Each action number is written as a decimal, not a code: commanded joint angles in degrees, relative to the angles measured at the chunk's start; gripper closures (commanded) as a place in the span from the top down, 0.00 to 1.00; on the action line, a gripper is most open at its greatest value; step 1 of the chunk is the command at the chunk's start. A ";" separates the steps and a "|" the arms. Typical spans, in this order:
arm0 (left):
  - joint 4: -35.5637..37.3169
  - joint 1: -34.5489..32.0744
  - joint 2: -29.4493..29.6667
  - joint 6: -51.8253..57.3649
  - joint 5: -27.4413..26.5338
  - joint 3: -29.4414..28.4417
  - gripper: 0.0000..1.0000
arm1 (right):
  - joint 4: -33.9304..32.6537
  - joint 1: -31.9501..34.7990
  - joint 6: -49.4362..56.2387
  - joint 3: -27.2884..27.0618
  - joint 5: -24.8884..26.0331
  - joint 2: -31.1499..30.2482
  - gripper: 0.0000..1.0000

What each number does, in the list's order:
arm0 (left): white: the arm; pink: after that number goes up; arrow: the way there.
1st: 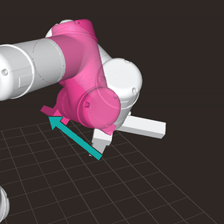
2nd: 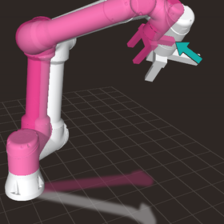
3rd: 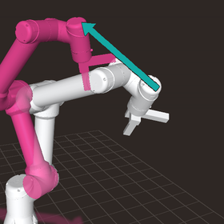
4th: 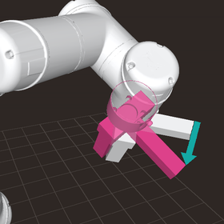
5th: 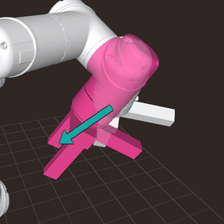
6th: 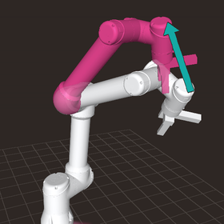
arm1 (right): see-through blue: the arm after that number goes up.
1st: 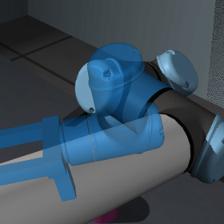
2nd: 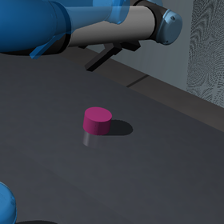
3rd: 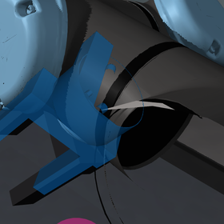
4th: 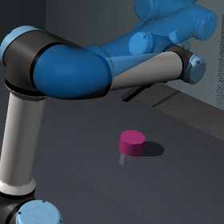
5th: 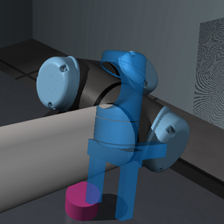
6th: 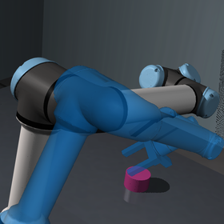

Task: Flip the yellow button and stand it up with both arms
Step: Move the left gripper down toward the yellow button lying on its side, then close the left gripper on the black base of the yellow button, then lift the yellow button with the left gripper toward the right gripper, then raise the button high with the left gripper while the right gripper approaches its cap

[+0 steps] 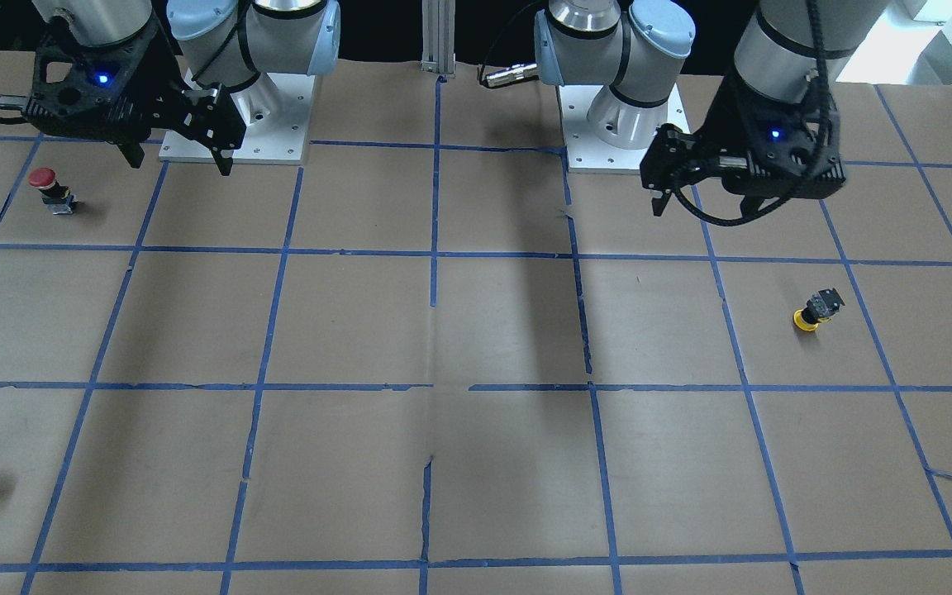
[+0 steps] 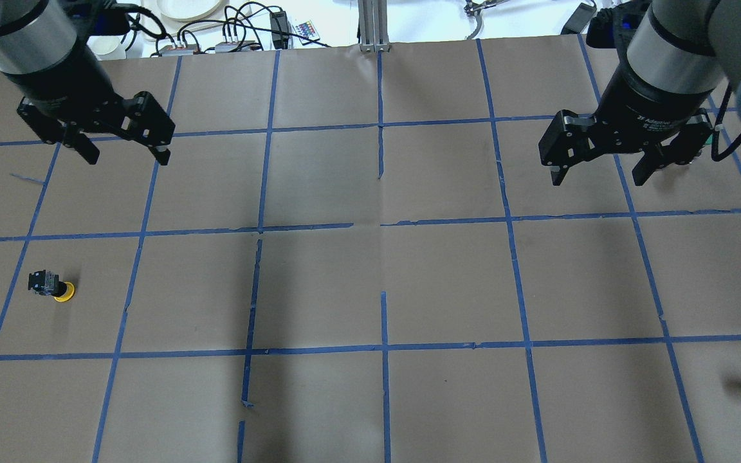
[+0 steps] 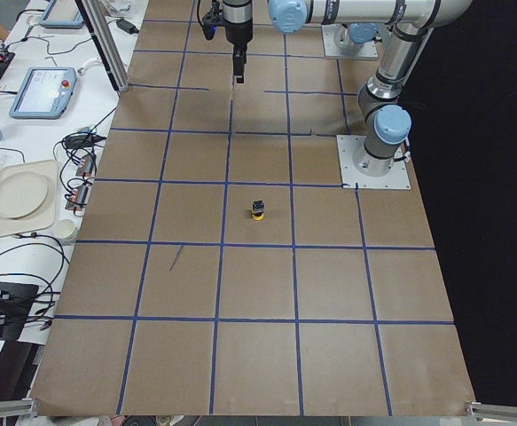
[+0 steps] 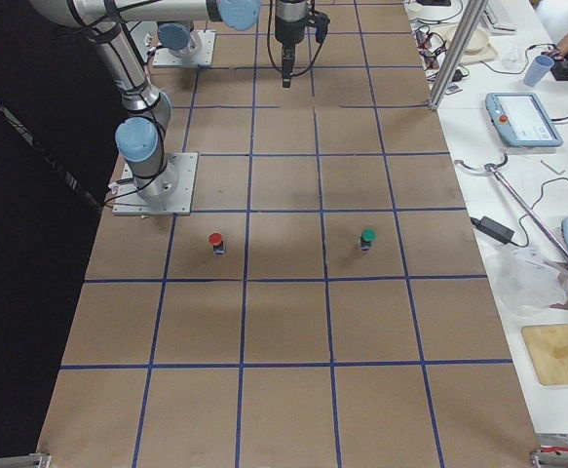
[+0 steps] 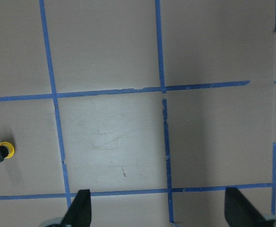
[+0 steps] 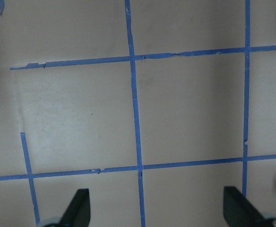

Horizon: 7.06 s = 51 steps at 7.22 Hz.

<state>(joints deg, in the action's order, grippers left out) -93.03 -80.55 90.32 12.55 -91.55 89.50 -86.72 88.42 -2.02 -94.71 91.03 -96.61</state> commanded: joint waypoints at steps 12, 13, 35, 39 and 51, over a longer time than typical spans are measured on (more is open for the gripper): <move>34.23 33.08 12.25 18.66 0.06 25.72 0.95 | -0.03 0.00 -0.17 -0.03 -0.15 0.02 1.00; 34.23 33.26 12.25 18.66 -0.03 25.73 0.94 | -0.20 0.00 -0.18 -0.21 0.02 0.45 1.00; -13.59 -6.62 3.12 15.49 73.29 -2.66 0.18 | 19.79 -16.76 -35.31 4.36 -49.22 4.85 1.00; -11.06 -10.68 3.19 13.83 91.89 -1.43 0.18 | 25.63 -17.49 -47.08 8.92 -60.51 4.33 1.00; 6.37 -10.86 2.76 -9.12 91.20 0.42 0.13 | 17.90 -10.99 -70.57 13.59 -69.59 1.34 1.00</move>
<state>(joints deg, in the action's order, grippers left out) -86.74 -91.40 93.01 3.43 -0.38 89.95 -68.91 76.82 -71.97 -80.99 21.08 -95.28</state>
